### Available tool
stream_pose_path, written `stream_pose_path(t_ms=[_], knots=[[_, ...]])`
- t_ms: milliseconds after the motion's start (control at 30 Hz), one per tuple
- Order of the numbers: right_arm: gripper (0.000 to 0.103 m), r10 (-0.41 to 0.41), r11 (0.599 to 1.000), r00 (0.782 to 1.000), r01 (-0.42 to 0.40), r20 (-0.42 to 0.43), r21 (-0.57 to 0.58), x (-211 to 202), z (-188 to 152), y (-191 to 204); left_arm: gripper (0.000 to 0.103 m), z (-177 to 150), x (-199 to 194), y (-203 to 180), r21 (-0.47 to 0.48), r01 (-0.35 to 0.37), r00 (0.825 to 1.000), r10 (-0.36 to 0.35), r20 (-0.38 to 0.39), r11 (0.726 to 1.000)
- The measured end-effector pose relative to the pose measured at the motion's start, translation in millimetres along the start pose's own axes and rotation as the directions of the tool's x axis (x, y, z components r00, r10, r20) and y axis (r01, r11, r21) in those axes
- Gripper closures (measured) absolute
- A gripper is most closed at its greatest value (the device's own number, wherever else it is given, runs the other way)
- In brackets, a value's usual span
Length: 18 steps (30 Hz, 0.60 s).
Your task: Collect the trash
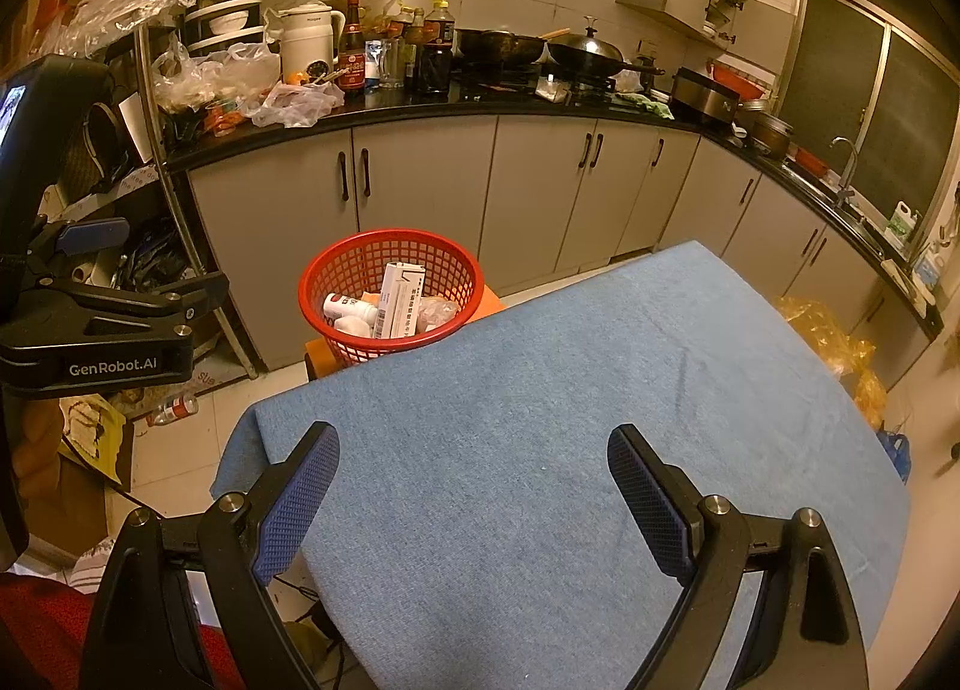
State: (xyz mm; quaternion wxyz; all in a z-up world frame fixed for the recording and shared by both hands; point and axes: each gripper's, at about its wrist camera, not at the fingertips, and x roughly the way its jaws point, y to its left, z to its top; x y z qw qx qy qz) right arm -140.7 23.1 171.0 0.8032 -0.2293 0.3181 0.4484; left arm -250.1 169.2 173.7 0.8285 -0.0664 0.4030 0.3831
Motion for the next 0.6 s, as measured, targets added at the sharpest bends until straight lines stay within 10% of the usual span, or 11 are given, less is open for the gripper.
stream_pose_path(t_ms=[600], knots=[[0.009, 0.015, 0.997, 0.999, -0.012, -0.045, 0.076, 12.7, -14.7, -16.9, 0.003, -3.6, 11.2, -29.9, 0.083, 0.041, 0.999, -0.039, -0.017, 0.996]])
